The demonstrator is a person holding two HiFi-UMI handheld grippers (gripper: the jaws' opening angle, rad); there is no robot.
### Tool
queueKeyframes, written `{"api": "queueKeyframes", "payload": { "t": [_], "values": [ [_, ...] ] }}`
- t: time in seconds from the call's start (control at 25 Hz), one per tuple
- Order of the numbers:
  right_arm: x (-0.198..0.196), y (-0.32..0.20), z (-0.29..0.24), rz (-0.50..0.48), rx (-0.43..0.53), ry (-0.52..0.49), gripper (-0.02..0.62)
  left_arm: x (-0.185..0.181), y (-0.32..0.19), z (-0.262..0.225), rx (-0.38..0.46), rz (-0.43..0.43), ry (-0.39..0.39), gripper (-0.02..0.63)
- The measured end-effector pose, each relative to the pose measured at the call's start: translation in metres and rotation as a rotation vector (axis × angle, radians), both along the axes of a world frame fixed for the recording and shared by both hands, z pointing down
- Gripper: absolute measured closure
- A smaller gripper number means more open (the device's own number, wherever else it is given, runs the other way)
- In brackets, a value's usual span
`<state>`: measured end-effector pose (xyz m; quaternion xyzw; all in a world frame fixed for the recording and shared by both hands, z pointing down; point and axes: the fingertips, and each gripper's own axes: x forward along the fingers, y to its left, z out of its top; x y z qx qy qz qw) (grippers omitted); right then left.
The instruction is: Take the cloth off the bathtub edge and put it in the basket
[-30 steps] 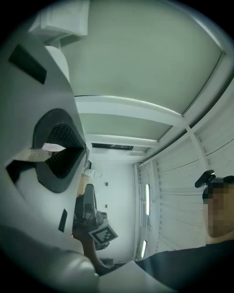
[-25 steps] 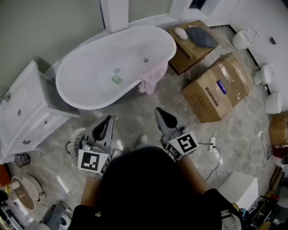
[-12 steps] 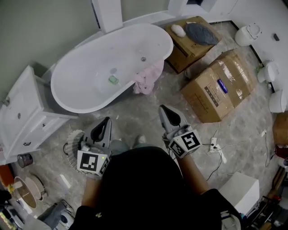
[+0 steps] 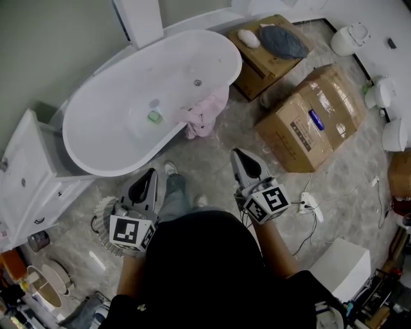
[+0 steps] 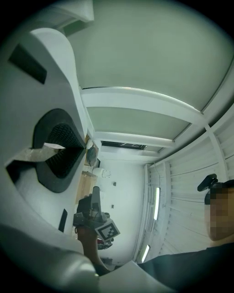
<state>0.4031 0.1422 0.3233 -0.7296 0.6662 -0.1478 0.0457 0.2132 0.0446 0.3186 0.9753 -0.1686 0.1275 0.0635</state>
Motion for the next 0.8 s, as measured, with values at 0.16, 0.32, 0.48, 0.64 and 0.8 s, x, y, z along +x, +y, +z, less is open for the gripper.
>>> {"api": "queueKeyframes", "payload": {
  "t": [0.16, 0.32, 0.48, 0.64, 0.8],
  "values": [
    [0.019, -0.05, 0.001, 0.011, -0.017, -0.004, 0.598, 0.022, -0.054, 0.008, -0.026, 0.022, -0.011, 0.592],
    [0.037, -0.11, 0.0, 0.023, -0.036, 0.004, 0.598, 0.044, -0.114, 0.01, -0.043, 0.059, -0.023, 0.592],
    [0.05, -0.164, 0.006, 0.038, -0.06, 0.012, 0.598, 0.057, -0.168, 0.016, -0.057, 0.08, -0.019, 0.592],
    [0.06, -0.211, 0.015, 0.044, -0.087, 0.009, 0.598, 0.064, -0.219, 0.023, -0.078, 0.082, -0.025, 0.592],
    [0.07, -0.245, 0.023, 0.043, -0.115, 0.011, 0.597, 0.068, -0.251, 0.027, -0.088, 0.078, -0.041, 0.592]
  ]
}}
